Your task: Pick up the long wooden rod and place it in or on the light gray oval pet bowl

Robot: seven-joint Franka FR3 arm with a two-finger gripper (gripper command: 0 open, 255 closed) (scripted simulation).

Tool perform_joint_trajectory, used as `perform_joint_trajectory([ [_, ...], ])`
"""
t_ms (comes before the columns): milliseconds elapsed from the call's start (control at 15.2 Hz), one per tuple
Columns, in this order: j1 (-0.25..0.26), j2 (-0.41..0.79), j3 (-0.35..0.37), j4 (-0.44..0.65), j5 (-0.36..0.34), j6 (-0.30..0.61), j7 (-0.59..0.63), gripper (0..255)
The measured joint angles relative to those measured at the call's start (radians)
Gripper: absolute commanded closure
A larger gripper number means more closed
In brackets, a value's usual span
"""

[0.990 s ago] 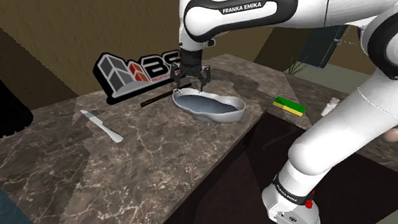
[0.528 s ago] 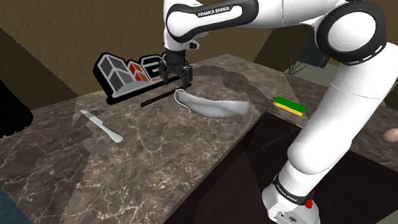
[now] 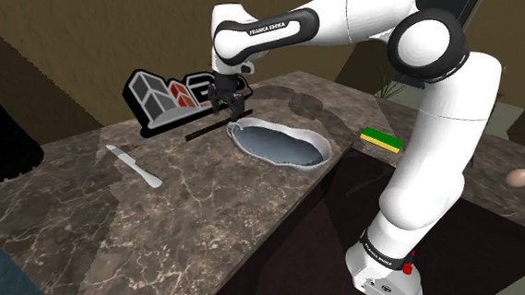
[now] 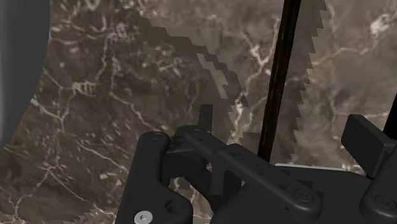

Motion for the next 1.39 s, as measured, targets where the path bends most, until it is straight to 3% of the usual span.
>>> perform_joint_trajectory([
  [594, 0.000, 0.006, -0.002, -0.031, -0.006, 0.044, 0.006, 0],
  [660, 0.000, 0.005, -0.002, -0.032, -0.006, 0.045, 0.006, 255],
  [1386, 0.000, 0.007, -0.001, -0.030, -0.004, 0.039, 0.004, 255],
])
